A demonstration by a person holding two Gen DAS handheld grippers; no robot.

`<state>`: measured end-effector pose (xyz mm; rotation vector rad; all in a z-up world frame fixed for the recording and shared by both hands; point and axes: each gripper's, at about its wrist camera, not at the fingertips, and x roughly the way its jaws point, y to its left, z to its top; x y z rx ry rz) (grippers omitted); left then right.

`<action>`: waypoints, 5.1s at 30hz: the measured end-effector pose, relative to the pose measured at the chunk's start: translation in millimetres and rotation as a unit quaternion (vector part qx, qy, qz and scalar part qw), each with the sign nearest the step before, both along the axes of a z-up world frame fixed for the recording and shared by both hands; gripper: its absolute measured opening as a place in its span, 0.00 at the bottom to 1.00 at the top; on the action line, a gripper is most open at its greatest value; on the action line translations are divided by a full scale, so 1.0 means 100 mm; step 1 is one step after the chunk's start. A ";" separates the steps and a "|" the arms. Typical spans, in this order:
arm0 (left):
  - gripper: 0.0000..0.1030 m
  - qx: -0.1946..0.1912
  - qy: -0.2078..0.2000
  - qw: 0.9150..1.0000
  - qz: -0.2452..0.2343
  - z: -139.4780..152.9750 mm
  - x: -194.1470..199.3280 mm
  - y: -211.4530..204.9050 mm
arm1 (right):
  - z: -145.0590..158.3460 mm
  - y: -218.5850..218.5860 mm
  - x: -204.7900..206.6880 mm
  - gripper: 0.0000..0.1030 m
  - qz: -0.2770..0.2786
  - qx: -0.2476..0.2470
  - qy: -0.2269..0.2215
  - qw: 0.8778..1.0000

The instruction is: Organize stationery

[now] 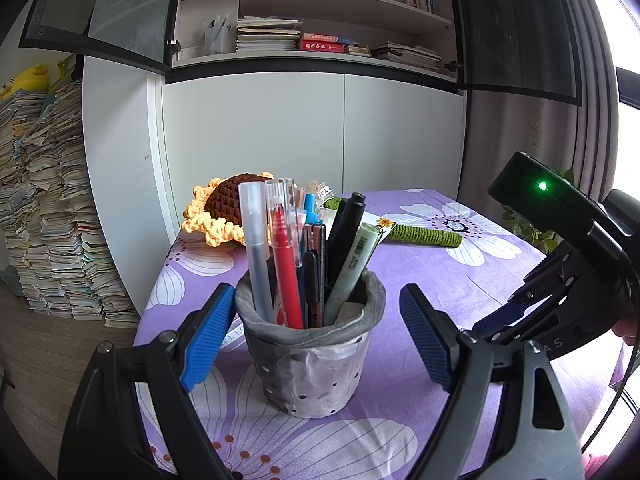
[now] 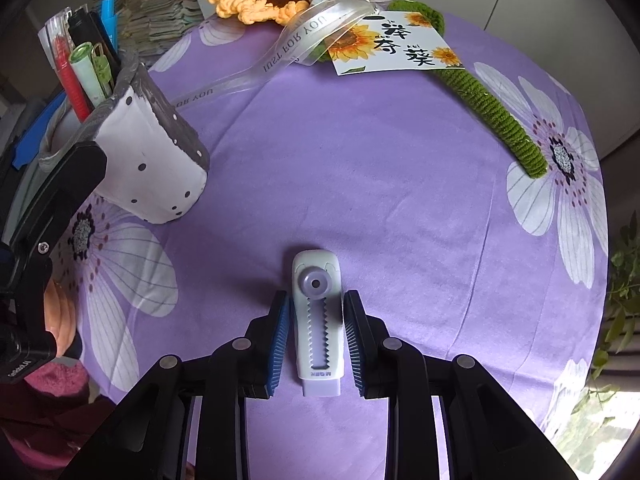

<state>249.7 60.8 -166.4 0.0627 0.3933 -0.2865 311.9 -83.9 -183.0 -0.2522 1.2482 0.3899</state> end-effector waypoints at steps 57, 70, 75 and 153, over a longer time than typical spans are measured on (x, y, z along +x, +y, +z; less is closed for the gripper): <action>0.70 -0.013 -0.003 1.000 -0.001 -0.01 0.01 0.01 | 1.48 0.17 -0.37 0.26 0.015 0.206 -0.196 0.959; 0.71 -0.014 -0.003 1.000 -0.001 -0.01 0.01 0.01 | 1.43 0.47 -0.22 0.26 0.037 0.221 -0.200 0.954; 0.71 -0.014 -0.003 1.000 -0.001 -0.01 0.01 0.01 | 1.33 0.57 -0.15 0.26 0.041 0.213 -0.191 0.957; 0.72 0.031 0.052 0.996 0.058 -0.11 0.22 -0.08 | 0.48 -0.61 -0.61 0.28 -0.111 0.165 -0.254 0.947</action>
